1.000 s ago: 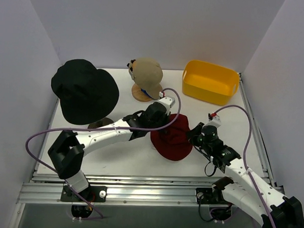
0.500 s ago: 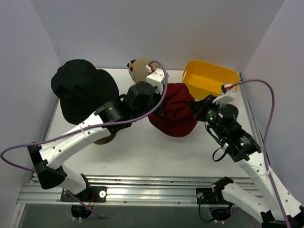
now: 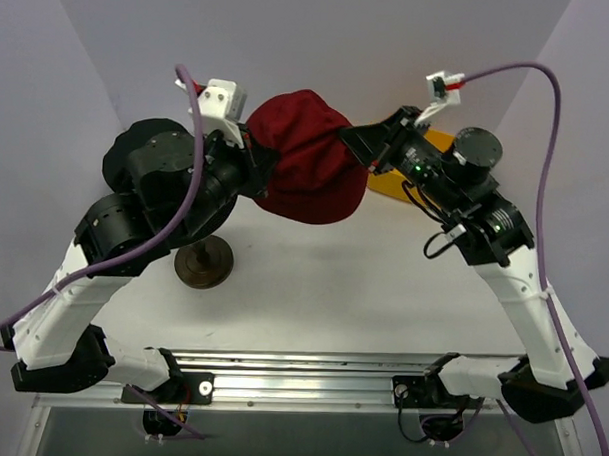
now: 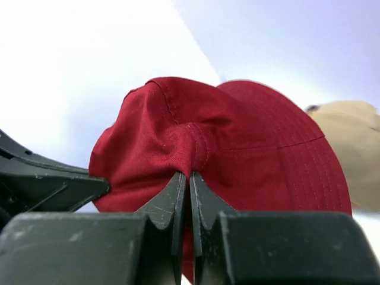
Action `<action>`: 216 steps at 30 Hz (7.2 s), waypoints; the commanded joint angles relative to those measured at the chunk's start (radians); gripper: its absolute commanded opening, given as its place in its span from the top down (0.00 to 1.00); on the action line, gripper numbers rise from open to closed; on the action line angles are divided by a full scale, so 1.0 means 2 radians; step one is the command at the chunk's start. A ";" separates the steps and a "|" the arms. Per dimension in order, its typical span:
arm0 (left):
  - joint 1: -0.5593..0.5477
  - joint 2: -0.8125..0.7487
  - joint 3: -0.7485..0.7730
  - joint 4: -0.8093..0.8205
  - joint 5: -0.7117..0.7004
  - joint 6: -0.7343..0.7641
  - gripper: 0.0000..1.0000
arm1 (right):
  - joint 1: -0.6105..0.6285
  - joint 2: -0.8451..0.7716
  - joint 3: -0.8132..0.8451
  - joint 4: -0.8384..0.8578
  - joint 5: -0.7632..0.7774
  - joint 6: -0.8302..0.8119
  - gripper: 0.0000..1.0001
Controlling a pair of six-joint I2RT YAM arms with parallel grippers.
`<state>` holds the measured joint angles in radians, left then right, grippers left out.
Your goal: Stack the hats
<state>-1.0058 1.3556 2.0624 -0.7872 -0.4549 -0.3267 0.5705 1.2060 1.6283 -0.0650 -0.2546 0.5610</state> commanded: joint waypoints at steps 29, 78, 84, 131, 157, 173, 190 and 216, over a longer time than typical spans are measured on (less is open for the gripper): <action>0.014 -0.176 -0.054 -0.096 -0.341 0.044 0.98 | 0.173 0.379 0.408 0.091 0.033 -0.104 1.00; 0.560 0.029 0.239 -0.204 0.214 -0.023 0.42 | 0.153 0.456 0.432 0.192 -0.061 0.001 1.00; 0.748 -0.002 0.126 -0.141 0.409 -0.064 0.40 | 0.156 0.458 0.431 0.184 -0.062 -0.001 1.00; 0.854 -0.138 -0.458 0.455 0.665 -0.365 0.34 | 0.175 0.473 0.436 0.170 -0.041 -0.015 0.92; 0.837 -0.086 -0.408 0.336 0.649 -0.265 0.98 | 0.153 0.432 0.366 0.200 -0.050 -0.014 0.57; 0.816 -0.087 -0.382 0.239 0.588 -0.195 0.98 | 0.098 0.299 0.182 0.242 -0.048 0.006 0.34; 0.818 -0.106 -0.398 0.236 0.587 -0.188 0.73 | 0.094 0.219 -0.041 0.323 -0.024 0.078 0.39; 0.865 -0.143 -0.445 0.370 0.626 -0.360 0.37 | 0.076 0.203 -0.128 0.365 -0.058 0.068 0.39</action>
<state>0.7280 1.0958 1.1687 -0.1444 0.7860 -1.0100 0.7300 1.6379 1.3540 0.6098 -0.3492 0.7170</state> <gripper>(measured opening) 0.617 0.613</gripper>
